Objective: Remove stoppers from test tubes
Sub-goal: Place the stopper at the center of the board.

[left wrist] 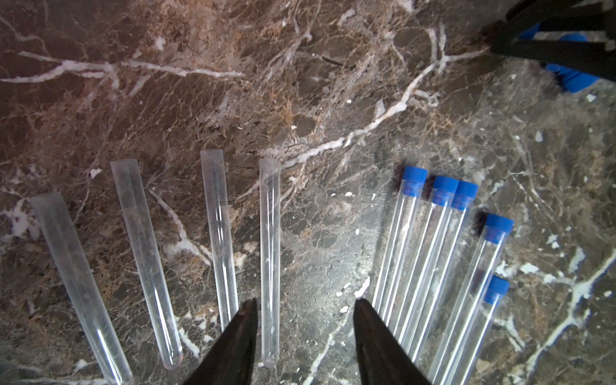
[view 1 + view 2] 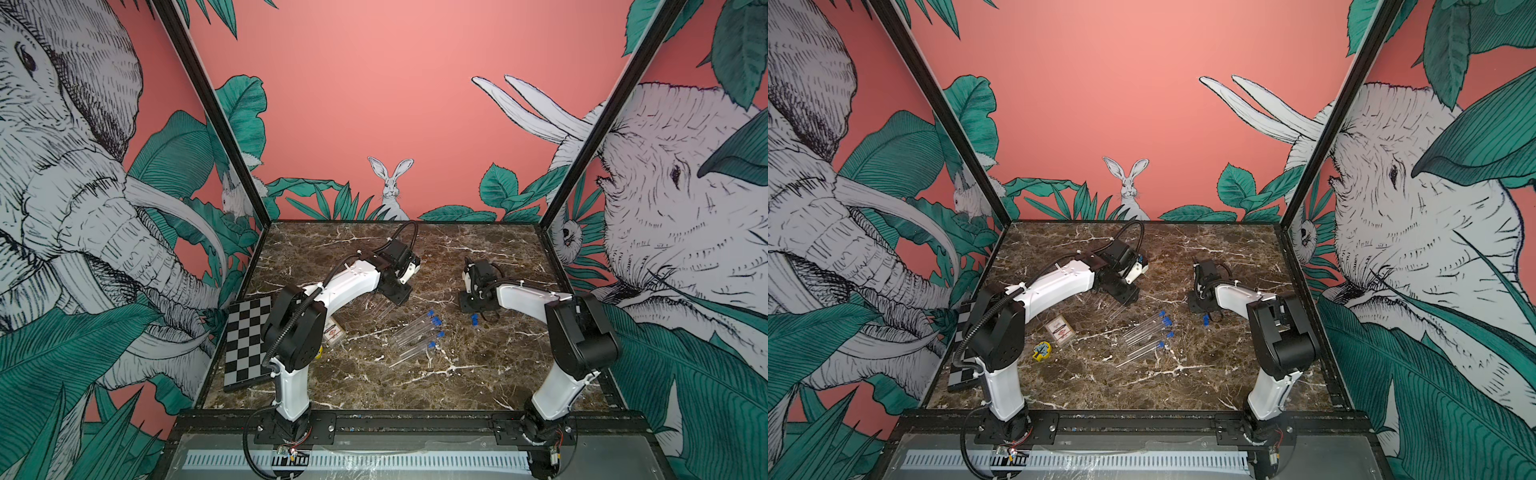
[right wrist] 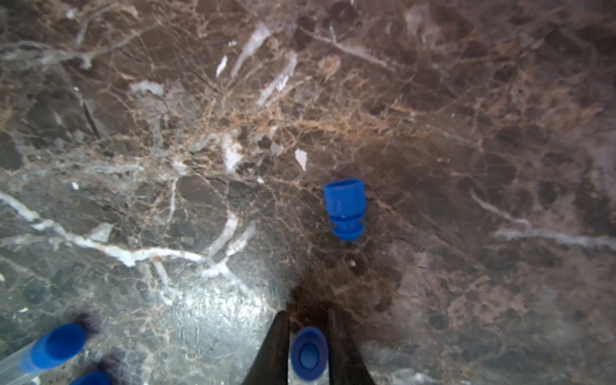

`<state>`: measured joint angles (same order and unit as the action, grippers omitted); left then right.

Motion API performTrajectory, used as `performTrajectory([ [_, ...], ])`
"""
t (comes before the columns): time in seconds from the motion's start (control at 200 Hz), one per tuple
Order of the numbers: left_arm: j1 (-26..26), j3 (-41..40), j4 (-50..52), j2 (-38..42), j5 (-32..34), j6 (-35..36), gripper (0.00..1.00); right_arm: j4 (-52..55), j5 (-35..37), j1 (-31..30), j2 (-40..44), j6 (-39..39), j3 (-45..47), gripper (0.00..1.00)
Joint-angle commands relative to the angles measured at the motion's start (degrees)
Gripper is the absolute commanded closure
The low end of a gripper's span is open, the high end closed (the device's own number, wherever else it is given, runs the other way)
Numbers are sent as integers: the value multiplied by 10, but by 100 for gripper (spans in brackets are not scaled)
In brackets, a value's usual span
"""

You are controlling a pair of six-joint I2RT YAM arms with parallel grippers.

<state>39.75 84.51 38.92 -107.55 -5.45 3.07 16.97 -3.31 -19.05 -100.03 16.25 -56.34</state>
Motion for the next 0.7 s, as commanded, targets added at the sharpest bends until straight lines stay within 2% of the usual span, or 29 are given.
performTrajectory([
  [0.0,21,-5,15,8,1,8,51,0,16,1,0,1,3,73],
  [0.15,34,-3,19,3,7,2,51,2,26,1,14,2,8,66],
  [0.38,53,-2,16,-9,4,-10,53,10,26,0,62,-2,15,62],
  [0.695,64,-10,0,-44,4,-23,56,-13,-45,-3,137,33,68,57],
])
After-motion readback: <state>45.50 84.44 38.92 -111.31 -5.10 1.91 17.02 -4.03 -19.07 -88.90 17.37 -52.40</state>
